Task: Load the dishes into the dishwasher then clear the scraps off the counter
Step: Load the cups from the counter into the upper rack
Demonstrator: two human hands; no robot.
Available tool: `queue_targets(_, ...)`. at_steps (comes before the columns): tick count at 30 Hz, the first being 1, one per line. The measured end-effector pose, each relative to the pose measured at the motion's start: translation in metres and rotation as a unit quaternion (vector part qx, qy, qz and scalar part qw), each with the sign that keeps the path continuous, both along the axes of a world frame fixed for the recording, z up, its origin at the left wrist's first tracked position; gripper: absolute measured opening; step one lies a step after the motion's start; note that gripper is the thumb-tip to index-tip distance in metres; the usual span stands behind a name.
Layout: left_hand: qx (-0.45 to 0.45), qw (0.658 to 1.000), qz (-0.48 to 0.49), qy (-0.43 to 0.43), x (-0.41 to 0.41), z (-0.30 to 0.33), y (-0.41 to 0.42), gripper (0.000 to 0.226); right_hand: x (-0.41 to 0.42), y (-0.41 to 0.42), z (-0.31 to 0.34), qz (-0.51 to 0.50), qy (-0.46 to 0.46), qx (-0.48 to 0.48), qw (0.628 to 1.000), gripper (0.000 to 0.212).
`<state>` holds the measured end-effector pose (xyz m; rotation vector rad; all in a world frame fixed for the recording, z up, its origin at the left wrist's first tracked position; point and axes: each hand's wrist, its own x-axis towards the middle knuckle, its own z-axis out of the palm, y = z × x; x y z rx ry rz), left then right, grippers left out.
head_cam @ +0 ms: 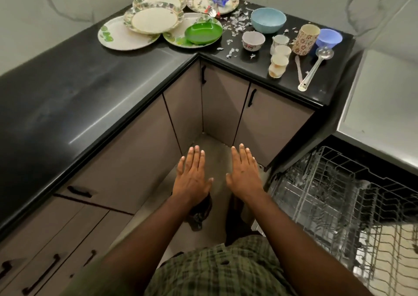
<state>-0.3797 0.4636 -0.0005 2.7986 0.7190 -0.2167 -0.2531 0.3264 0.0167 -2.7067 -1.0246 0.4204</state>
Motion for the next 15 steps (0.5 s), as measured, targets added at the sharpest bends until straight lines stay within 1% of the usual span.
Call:
queue_targets(4,0.001,1.0,-0.004,-0.016,0.058,0.002,0.023,0.091,0.06,0.025,0.002,-0.019,-0.011,0.025,0.999,0.092)
queue_targets(8,0.013,0.999,0.006,-0.043,0.138,0.009,0.041,0.091,0.134,0.05,0.014,-0.004,-0.028,0.056,0.998,0.091)
queue_targets(15,-0.026,0.997,-0.01,-0.071,0.294,0.036,0.057,0.09,0.276,0.064,0.04,-0.02,-0.061,0.099,0.993,0.092)
